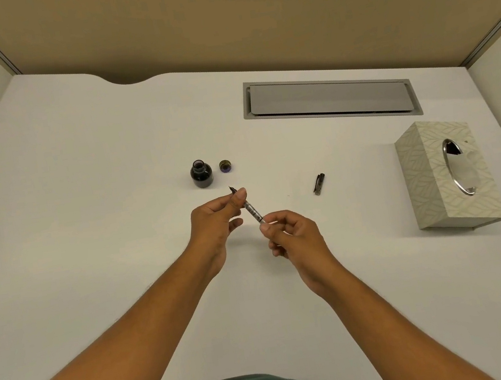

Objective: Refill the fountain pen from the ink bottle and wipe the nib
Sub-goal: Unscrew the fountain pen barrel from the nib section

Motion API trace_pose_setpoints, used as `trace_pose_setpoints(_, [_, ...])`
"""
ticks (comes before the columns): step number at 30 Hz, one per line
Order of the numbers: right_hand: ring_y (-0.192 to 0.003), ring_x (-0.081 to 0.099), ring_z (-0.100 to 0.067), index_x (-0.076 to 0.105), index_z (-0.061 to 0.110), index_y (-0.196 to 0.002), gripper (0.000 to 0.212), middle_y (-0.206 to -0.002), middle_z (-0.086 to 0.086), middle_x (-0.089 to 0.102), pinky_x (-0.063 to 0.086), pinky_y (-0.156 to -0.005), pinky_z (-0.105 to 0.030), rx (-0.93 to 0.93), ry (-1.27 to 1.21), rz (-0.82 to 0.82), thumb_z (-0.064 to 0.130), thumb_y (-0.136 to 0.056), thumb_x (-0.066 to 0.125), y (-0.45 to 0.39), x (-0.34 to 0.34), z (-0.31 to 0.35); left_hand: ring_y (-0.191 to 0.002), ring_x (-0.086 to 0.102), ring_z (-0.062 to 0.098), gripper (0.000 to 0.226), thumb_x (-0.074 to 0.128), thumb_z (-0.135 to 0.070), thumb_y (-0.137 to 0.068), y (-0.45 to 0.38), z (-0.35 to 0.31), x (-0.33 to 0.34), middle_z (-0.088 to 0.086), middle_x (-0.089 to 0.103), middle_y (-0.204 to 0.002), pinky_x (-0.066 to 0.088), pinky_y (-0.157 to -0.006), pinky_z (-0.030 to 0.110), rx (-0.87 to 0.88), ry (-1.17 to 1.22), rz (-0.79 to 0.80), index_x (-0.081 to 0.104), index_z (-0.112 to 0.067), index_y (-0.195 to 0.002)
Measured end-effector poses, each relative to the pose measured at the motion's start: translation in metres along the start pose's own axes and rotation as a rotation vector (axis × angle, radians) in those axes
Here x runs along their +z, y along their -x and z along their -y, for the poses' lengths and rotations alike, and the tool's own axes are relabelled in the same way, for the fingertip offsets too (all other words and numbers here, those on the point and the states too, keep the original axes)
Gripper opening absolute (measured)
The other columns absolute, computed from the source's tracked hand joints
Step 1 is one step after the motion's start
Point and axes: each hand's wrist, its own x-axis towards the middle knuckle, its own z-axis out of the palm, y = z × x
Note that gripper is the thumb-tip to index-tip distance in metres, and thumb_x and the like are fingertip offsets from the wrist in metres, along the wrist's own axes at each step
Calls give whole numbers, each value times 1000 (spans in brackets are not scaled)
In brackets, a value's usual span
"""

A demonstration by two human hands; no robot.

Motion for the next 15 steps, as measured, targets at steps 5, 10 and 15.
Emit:
trace_pose_setpoints(5, [-67,61,-16,74,7,-113,25,-86,-5,70,53,-66,-29,51,-93,10,29,-101,71,1,2,3,-92,64,19,24,85,-29,-84,1,2,-2,-1,79,-90,55,-81,31,-8,2,-11,83,-10,-99])
trace_pose_setpoints(10, [-55,47,-11,79,7,-106,37,-75,-2,64,38,-54,-23,117,-7,75,38,-108,58,1,0,2,-94,64,20,22,86,-30,-82,2,3,0,-1,79,-90,56,-82,32,-18,-7,-9,84,-12,-95])
trace_pose_setpoints(15, [-61,49,-15,74,6,-108,26,-79,-5,62,41,-55,-26,44,10,-3,29,-96,78,2,1,5,-94,65,19,20,86,-30,-84,2,3,-1,-2,79,-90,56,-83,32,-21,-4,-27,84,-13,-95])
